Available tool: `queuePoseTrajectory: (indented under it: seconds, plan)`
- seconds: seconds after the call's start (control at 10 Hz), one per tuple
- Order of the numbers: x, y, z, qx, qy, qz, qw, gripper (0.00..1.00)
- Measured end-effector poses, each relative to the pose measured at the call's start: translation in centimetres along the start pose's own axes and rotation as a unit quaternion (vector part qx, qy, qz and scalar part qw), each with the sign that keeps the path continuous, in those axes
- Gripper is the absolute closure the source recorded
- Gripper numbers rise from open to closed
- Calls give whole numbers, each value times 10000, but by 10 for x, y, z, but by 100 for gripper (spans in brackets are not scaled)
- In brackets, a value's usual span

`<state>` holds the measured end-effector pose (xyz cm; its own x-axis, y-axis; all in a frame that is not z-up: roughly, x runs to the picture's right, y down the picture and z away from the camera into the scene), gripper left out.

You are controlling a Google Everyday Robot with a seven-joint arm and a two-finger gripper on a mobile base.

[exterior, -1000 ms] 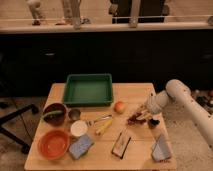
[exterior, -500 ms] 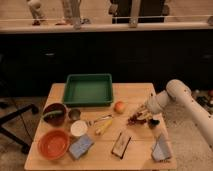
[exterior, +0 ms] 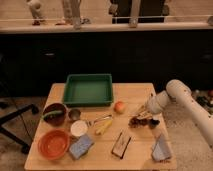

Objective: Place grapes in table surface

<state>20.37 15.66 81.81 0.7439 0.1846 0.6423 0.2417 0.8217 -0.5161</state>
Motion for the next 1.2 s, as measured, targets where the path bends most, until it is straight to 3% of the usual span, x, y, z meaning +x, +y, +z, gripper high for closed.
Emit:
queuePoseTrajectory:
  seconds: [0.2,0.5,0.9,1.0,1.2]
  plan:
    - [0,0,2,-43,63,25,10000,88]
    - [0,0,3,-93,77,53,9999,66]
    - [-1,2,4,-177,18,27,9998,25]
    - [-2,1,5,-192,-5,9,9998,20]
    - [-2,2,5,-214,-43,-5,9998,20]
